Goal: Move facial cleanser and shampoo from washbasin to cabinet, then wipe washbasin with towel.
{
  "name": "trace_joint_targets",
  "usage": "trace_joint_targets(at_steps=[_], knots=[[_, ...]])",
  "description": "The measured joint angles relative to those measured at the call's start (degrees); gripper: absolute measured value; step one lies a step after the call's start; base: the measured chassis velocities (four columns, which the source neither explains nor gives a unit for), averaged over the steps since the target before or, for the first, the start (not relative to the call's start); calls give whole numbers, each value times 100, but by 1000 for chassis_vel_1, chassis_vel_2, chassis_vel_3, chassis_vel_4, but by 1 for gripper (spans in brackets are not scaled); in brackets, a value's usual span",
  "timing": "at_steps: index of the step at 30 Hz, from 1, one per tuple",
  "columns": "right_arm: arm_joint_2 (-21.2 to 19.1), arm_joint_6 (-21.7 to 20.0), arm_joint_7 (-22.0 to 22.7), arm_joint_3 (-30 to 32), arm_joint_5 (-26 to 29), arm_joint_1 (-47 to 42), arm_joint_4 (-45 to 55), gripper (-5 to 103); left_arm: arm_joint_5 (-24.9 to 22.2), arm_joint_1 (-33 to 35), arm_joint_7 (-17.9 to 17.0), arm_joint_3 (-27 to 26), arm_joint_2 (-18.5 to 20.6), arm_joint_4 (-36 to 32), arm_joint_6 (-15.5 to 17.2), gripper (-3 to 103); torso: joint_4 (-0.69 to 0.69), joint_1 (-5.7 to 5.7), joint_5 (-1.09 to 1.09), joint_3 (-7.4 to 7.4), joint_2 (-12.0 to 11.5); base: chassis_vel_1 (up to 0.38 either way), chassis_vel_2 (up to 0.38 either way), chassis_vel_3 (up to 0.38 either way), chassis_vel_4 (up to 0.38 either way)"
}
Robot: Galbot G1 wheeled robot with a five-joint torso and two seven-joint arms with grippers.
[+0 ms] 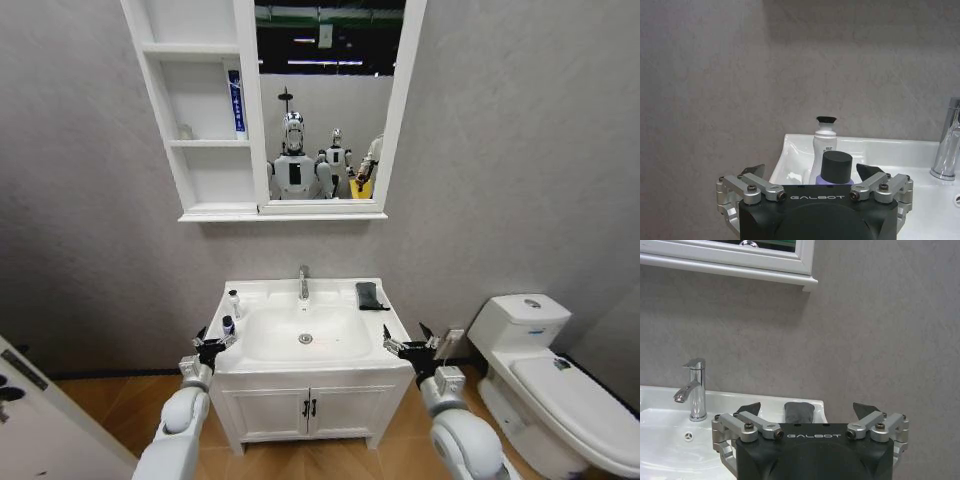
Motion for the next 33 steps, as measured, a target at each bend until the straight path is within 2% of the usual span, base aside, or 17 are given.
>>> trace_joint_targets(at_steps=[8, 19, 20, 24, 26, 27, 29, 30, 31, 32, 33], knots=[[112, 7, 5, -69, -31, 5, -31, 100, -6, -39, 31, 17, -24, 149, -93, 100, 1, 0, 0, 0, 0, 0, 0, 0, 0], [139, 63, 9, -36, -36, -3, -83, 100, 59, -120, 34, 147, -76, 269, -42, 100, 0, -1, 0, 0, 1, 0, 0, 0, 0], [136, 67, 9, -34, -30, 6, -88, 100, 73, -118, 34, 154, -89, 278, -29, 103, 0, -1, 0, 0, 1, 0, 0, 0, 0], [104, 86, 9, -32, 12, 66, -125, 100, 190, -113, 27, 179, -149, 339, -28, 96, 1, 0, 0, 0, 1, 0, 0, 0, 0], [104, 86, 9, -32, 12, 66, -125, 100, 190, -113, 27, 179, -149, 339, -28, 96, 1, 0, 0, 0, 1, 0, 0, 0, 0], [97, 93, 9, -28, 34, 78, -137, 100, 204, -115, 14, 191, -166, 340, -15, 94, 0, 0, 0, 0, 1, 0, 0, 0, 0], [98, 122, 8, -18, 56, 75, -154, 100, 250, -121, 2, 237, -174, 340, 14, 73, 0, 0, 0, 0, 1, 0, 0, 0, 0], [98, 122, 8, -18, 56, 75, -154, 100, 250, -121, 2, 237, -174, 340, 14, 73, 0, 0, 0, 0, 1, 0, 0, 0, 0], [108, 137, 8, -16, 56, 75, -164, 100, 253, -121, -1, 245, -169, 340, 20, 61, 0, 0, 0, 0, 1, 0, 0, 0, 0], [118, 155, 7, -16, 56, 75, -172, 100, 262, -121, -10, 248, -166, 339, 23, 61, 0, 0, 0, 0, 1, 0, 0, 0, 0], [130, 161, 6, -16, 56, 78, -177, 100, 272, -122, -21, 249, -163, 337, 24, 56, 0, 0, 0, 0, 1, 0, 0, 0, 0]])
